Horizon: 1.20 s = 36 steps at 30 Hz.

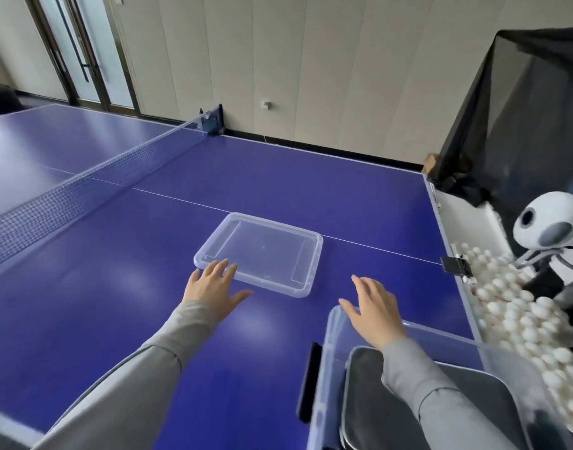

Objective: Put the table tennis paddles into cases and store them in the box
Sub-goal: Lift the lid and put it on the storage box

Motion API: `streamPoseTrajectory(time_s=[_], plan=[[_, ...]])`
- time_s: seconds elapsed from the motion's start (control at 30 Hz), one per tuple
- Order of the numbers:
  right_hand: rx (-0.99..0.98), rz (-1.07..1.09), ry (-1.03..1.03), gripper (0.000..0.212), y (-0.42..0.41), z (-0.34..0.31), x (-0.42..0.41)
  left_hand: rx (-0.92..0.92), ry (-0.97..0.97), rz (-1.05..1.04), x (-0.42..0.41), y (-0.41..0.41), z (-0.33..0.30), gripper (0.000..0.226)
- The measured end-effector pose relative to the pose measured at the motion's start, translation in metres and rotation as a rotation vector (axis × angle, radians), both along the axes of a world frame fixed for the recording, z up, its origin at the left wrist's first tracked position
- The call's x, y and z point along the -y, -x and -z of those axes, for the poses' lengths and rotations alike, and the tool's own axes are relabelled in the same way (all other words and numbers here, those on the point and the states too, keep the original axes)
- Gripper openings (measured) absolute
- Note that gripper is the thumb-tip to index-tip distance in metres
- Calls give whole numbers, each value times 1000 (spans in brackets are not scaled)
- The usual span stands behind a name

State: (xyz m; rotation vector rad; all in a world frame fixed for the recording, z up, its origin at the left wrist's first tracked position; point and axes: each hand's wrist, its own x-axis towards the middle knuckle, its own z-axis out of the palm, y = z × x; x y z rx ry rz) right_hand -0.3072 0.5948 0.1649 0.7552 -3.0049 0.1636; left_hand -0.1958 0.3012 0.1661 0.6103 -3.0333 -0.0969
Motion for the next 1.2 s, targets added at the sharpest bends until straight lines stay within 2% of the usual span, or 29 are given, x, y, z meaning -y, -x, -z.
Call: streamPoseTrajectory(time_s=[0.13,0.27,0.53,0.7,0.83,0.93,1.2], plan=[[73,108,-11,66,24,15,72,23,-94,-23,95,24,9,74],[166,267,71,66,48,32,116,15,-401,-114,164,54,28,73],[279,473,36,68,100,79,161,57,-636,-195,241,140,92,84],[314,532,24,67,139,119,177,89,-651,-252,257,185,140,90],[309,585,43,62,151,151,186,81,-648,-312,256,201,170,79],[295,611,90,57,148,168,190,24,-670,-339,250,205,181,74],[266,733,237,60,150,186,207,-54,-698,-450,238,209,189,81]])
